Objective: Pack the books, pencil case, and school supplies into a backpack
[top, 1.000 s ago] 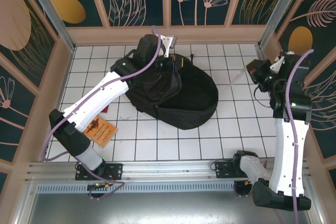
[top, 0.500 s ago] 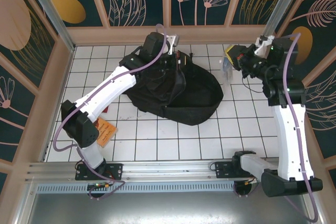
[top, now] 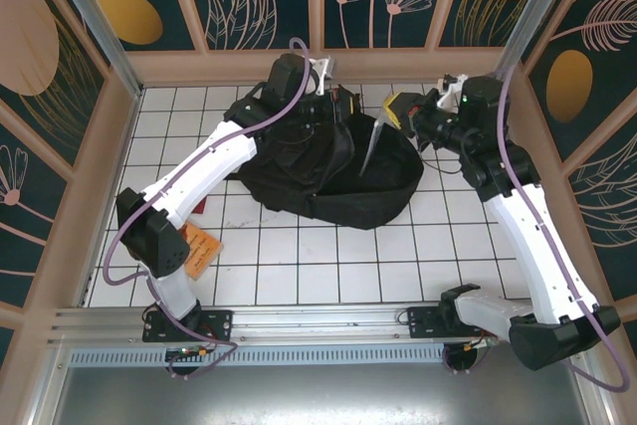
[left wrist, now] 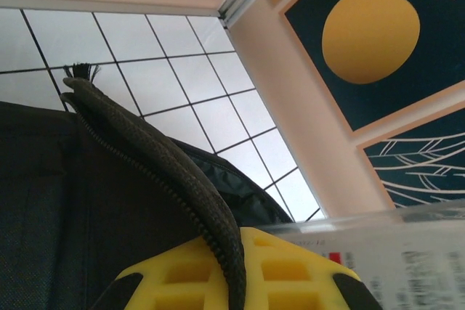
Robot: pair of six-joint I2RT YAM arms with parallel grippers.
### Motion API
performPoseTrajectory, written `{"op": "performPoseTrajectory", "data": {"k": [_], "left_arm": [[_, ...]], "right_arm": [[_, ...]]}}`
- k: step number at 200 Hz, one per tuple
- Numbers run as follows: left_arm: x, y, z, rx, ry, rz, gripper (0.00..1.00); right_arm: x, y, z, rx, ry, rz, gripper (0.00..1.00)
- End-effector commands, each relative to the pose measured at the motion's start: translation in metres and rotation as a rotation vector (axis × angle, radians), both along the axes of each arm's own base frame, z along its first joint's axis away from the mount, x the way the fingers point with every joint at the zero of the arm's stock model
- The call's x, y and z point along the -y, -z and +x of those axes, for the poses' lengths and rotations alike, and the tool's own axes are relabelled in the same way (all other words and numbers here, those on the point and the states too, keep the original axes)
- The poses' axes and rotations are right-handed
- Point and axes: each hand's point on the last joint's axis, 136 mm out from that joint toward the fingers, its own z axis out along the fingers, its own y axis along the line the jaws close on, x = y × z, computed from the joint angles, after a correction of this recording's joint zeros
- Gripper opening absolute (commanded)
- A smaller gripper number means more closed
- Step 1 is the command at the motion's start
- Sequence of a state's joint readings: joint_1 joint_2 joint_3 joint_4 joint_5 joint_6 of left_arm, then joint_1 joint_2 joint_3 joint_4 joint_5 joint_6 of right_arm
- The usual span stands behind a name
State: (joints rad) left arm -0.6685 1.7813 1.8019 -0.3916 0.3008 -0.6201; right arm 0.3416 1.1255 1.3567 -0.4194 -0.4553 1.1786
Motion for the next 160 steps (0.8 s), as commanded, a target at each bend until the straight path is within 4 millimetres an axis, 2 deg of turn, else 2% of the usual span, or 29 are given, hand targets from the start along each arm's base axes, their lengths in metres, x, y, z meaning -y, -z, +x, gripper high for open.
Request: {"op": "performPoseTrajectory", "data": {"k": [1, 12, 15, 23, 60, 88, 128, 160], "left_arm": [[-0.006, -0.093, -0.006, 0.171, 0.009, -0.18, 0.0], [-0.007, -0.099, -0.006, 0.179, 0.008, -0.19, 0.0], [-0.012, -0.112, -0.012, 0.199, 0.011, -0.208, 0.0], [-0.014, -0.118, -0.014, 0.207, 0.013, -0.22, 0.0], [-0.015, -0.131, -0.018, 0.215, 0.026, -0.255, 0.0], [-0.021, -0.148, -0.021, 0.24, 0.017, -0.293, 0.0], [-0.035, -0.17, -0.022, 0.287, -0.027, -0.314, 0.0], [-0.041, -0.174, -0.022, 0.3, -0.038, -0.318, 0.0]], "right_arm": [[-0.006, -0.019, 0.009, 0.075, 0.021, 0.051, 0.0], [-0.009, -0.016, 0.011, 0.07, 0.014, 0.046, 0.0], [-0.01, -0.015, 0.011, 0.07, 0.011, 0.044, 0.0], [-0.012, -0.012, 0.013, 0.067, 0.01, 0.042, 0.0], [-0.029, -0.004, 0.023, 0.063, -0.016, 0.077, 0.0], [-0.047, 0.001, 0.034, 0.052, -0.038, 0.066, 0.0], [-0.053, 0.037, 0.043, -0.025, -0.016, 0.037, 0.0], [-0.052, 0.063, 0.045, -0.07, 0.0, -0.074, 0.0]]}}
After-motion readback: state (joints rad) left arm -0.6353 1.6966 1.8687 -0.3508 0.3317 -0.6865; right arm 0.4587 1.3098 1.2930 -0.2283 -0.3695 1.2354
